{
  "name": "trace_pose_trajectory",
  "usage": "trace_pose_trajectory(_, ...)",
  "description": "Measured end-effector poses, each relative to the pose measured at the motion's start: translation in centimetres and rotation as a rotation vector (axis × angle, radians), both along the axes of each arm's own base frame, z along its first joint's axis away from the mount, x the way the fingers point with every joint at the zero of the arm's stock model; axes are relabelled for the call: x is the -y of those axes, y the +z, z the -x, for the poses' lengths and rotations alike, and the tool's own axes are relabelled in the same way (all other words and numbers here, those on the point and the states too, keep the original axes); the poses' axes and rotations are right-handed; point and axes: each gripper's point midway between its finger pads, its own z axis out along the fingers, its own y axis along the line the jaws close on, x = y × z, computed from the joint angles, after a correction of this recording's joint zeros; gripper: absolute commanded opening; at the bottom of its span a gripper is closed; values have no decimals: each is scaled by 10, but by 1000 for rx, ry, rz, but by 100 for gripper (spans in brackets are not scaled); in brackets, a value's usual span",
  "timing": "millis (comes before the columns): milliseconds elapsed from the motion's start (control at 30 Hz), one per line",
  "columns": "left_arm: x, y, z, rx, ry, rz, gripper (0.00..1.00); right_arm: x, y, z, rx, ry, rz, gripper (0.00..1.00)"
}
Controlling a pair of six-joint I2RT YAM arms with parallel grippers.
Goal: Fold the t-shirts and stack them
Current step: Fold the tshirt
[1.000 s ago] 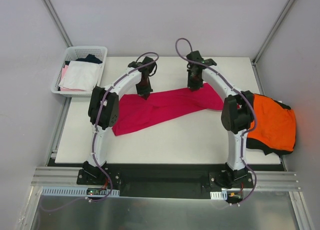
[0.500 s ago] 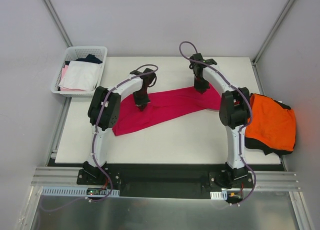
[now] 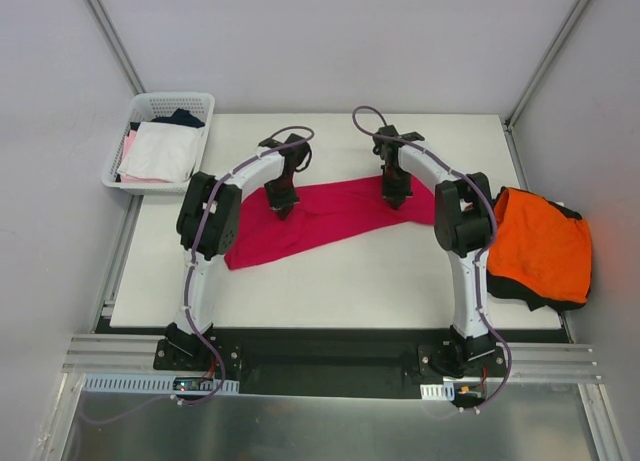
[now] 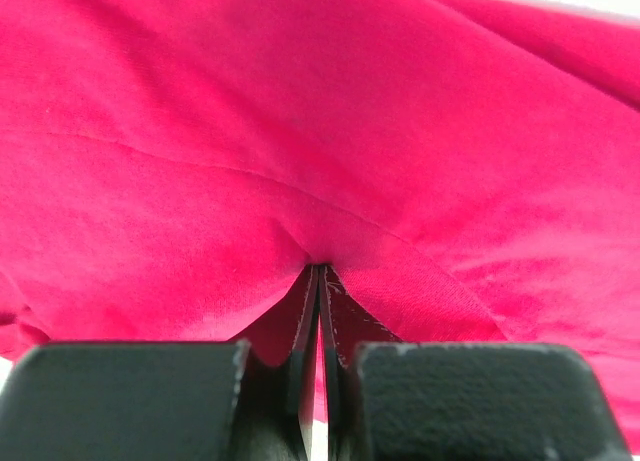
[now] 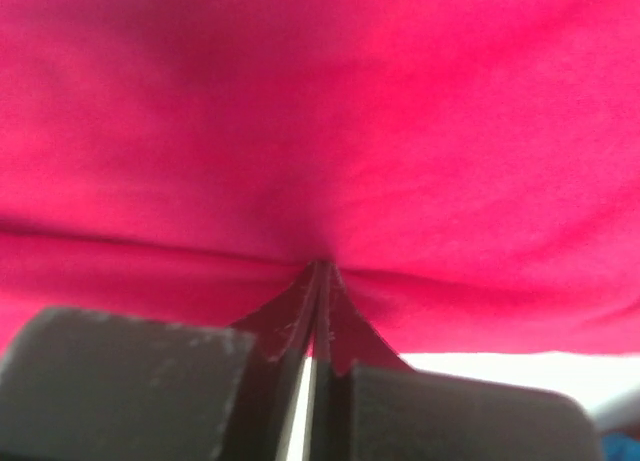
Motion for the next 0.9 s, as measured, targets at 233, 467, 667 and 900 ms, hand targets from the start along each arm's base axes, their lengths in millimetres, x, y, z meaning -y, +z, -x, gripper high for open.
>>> trace_pose_trajectory(233, -19, 3, -41, 42, 92, 52, 0, 3, 1, 28, -42, -7, -22, 1)
trace_pose_trajectory(467, -18, 3, -91, 78, 139, 149, 0, 3, 2, 67, -109, -3, -34, 1)
trace_pose_trajectory(667, 2, 4, -124, 122, 121, 240, 0, -15, 8, 105, -161, 66, -26, 1)
trace_pose_trajectory(900, 15, 5, -131, 118, 157, 306, 0, -49, 21, 130, -152, 144, -47, 1)
